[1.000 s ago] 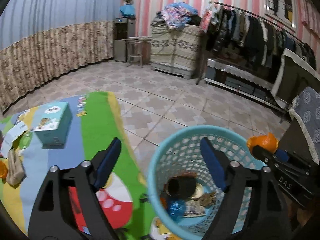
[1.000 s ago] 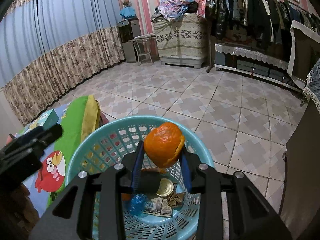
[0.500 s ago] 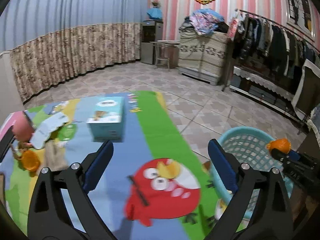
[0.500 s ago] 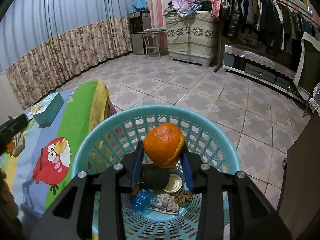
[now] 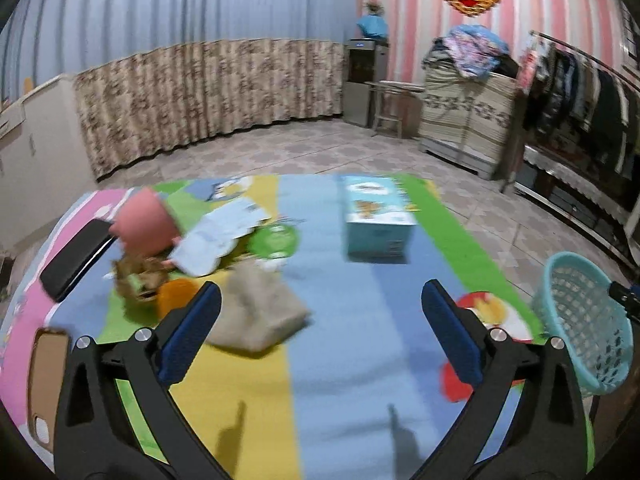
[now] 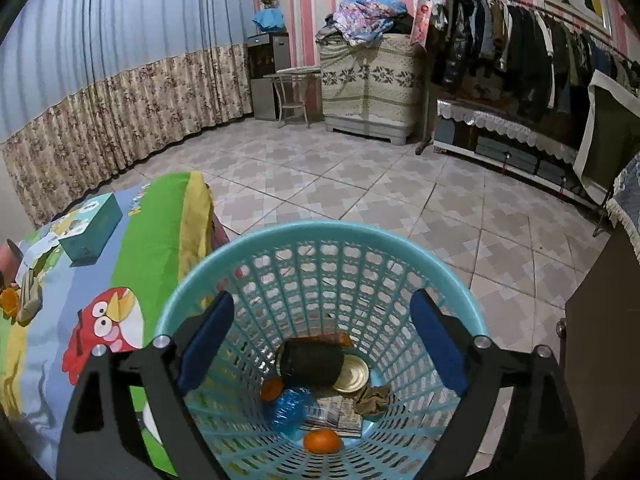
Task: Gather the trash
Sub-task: 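Grasp the crumpled brown paper bag with the left tool while the right tool grasps the beige cloth bag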
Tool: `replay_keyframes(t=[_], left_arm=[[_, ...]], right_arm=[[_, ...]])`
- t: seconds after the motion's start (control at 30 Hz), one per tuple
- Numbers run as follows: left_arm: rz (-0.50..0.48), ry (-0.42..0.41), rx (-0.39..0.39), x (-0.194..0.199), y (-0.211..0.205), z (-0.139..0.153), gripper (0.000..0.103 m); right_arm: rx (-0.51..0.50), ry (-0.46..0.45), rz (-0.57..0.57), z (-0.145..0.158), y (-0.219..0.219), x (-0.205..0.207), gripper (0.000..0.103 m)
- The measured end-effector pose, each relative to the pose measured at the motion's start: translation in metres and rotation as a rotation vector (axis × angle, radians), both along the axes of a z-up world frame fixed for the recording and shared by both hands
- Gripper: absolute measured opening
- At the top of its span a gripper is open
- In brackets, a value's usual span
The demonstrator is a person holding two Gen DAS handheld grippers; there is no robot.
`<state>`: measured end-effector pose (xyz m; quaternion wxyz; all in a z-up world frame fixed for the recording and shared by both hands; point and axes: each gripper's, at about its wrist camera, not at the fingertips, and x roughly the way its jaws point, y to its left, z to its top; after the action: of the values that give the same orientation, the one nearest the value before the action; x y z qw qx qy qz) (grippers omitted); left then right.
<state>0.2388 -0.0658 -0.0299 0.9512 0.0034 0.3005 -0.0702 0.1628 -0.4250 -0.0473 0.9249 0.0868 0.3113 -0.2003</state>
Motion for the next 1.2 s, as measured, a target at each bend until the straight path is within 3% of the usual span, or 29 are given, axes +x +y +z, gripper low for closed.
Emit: replay_keyframes(t=[0.2,0.43,0.63,0.8,0.97,1.17,1.2], left_arm=[[0.100,0.018,-0.011,0.014,0.060,-0.008,0.097],[0.203,0.030,0.053,0.033,0.117,-0.010,0.097],[0.219,0.059,0.098,0.049,0.143,-0.027,0.097],[0.202,0.114,0.055,0.063,0.150,-0.043,0.097],[0.183,0.121,0.037,0.074,0.152,-0.046,0.097],[0.148,0.155,0.002,0.078,0.152,-0.052,0.078],[0.140,0.158,-0.004,0.078,0.152,-0.053,0.069]], right_arm=[[-0.007,-0.004,0.063,0.001,0.041,0.017,0.088],[-0.022,0.018,0.199,-0.006,0.114,0.042,0.088],[-0.037,0.038,0.289,-0.012,0.162,0.054,0.088],[-0.010,0.061,0.340,-0.019,0.187,0.057,0.088],[-0.052,0.083,0.380,-0.021,0.204,0.061,0.088],[-0.055,0.088,0.410,-0.018,0.216,0.063,0.088],[-0.056,0.089,0.413,-0.018,0.217,0.063,0.088]])
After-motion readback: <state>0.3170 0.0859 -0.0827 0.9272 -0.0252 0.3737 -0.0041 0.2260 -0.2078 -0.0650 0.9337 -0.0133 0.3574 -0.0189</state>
